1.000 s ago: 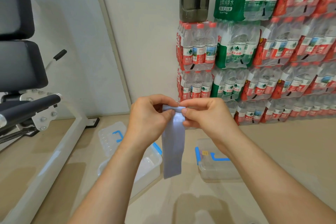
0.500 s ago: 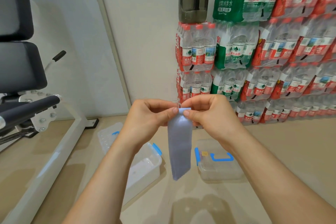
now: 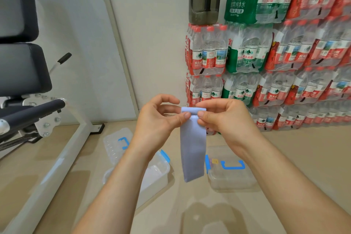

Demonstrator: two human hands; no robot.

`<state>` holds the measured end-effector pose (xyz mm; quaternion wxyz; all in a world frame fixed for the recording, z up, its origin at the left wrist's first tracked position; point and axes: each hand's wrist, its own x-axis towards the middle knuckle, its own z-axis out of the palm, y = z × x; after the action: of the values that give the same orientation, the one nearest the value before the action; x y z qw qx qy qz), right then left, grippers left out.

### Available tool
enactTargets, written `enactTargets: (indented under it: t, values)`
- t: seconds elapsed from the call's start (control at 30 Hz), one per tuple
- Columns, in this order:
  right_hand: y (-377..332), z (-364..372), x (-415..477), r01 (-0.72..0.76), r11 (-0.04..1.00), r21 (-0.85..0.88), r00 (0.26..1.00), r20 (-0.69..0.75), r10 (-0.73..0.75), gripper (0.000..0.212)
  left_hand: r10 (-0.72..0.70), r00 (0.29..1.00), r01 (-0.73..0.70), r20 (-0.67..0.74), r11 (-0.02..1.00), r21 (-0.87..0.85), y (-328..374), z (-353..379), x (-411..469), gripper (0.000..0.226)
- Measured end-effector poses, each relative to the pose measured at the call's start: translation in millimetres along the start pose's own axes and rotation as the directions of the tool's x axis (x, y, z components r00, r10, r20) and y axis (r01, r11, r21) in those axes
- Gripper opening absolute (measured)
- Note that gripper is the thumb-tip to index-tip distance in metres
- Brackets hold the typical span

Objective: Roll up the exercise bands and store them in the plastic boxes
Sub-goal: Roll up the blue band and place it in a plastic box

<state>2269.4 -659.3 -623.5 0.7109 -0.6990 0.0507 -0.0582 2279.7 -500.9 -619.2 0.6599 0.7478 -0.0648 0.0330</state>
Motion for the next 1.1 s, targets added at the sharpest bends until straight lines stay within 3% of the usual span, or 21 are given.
enactTargets:
  t: [0.13, 0.4, 0.57, 0.8, 1.0, 1.1]
  values:
    - [-2.8, -4.5, 0.1, -0.007, 0.997, 0.076, 1.000, -0.026, 0.009, 0.016, -0.037, 0.998, 0.035, 0.044, 0.999, 0.037, -2.0, 5.7, -1.1, 0.031]
    - [-4.7, -2.5, -5.4, 0.048, 0.998, -0.027, 0.999, -0.012, -0.048, 0.016, -0.048, 0.997, 0.044, 0.063, 0.997, 0.067, -1.4, 9.7, -0.7, 0.002]
    - [-6.7, -1.6, -7.2, 0.122, 0.981, -0.150, 0.992, -0.023, -0.127, 0.020, -0.069, 0.995, 0.066, 0.075, 0.997, 0.040, -2.5, 7.6, 1.5, 0.004]
    - [-7.6, -3.6, -7.4, 0.131, 0.979, -0.154, 0.991, -0.018, -0.136, 0.021, -0.066, 0.986, 0.071, 0.152, 0.997, -0.026, 1.2, 3.6, 0.4, 0.017]
    - [-7.7, -2.9, -7.0, 0.144, 0.971, -0.190, 0.990, 0.029, -0.141, 0.020, -0.057, 0.995, 0.067, 0.085, 0.991, -0.117, 2.9, 5.4, -1.9, 0.014]
    - [-6.1, -2.9, -5.5, 0.094, 0.990, -0.103, 0.993, 0.086, -0.086, 0.018, -0.051, 0.998, 0.057, 0.047, 0.986, -0.155, 4.2, 4.4, -2.5, 0.007]
